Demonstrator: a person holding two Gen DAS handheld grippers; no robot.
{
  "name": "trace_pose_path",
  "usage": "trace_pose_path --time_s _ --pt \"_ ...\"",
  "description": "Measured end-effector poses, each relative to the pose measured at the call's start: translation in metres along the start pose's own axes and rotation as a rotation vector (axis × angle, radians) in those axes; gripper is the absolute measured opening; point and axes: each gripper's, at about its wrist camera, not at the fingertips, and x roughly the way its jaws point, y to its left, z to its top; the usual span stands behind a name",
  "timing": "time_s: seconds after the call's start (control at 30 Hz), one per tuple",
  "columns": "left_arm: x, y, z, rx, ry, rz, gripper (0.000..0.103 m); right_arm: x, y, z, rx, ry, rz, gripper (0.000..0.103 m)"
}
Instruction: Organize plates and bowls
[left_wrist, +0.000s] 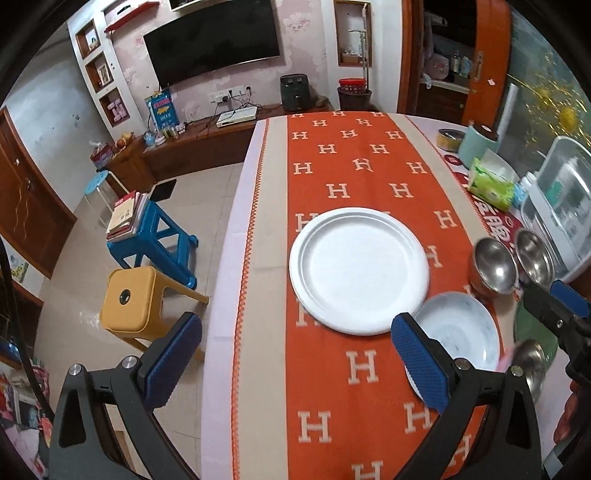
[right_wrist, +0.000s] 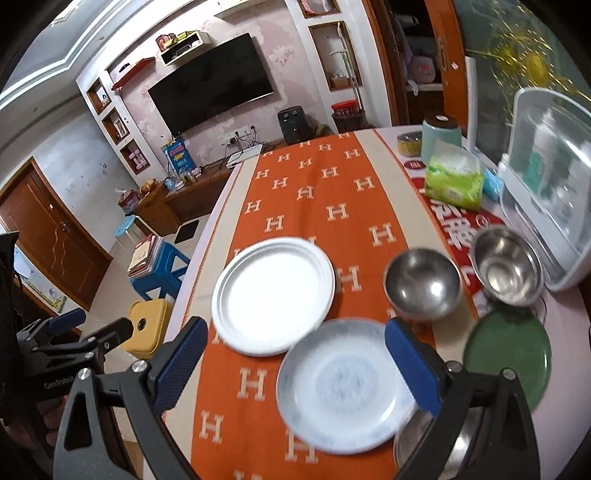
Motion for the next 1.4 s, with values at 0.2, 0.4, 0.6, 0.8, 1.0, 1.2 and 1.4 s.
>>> trace_pose_path --time_s 0.2,0.4,0.6,0.8,1.0,1.2,1.4 --pt "0.048 0.013 0.01 -0.009 -0.006 -0.013 0.102 0.045 0.003 0.021 -0.039 -0.027 -0.048 0.097" --pt "0.1 0.019 0.012 -0.046 0.037 -0.068 0.102 0.087 -0.002 0.025 -0.049 -0.008 -0.069 0.097" --pt "0.153 0.018 0.006 -0.066 0.098 -0.106 0.102 0.128 -0.007 0.018 -0.048 0.052 -0.068 0.097" --pt "0.196 0.016 -0.002 -0.079 0.178 -0.139 0.102 0.162 -0.019 0.004 -0.006 0.131 -0.077 0.092" --pt "0.222 0.014 -0.004 -0.1 0.222 -0.196 0.1 0.189 -0.028 -0.006 0.026 0.198 -0.087 0.082" --pt "0.238 0.011 -0.003 -0.135 0.262 -0.275 0.088 0.203 -0.032 -0.012 0.026 0.223 -0.09 0.067" --pt "0.245 0.005 -0.006 -0.137 0.285 -0.289 0.064 0.212 -0.035 -0.015 0.025 0.237 -0.089 0.051"
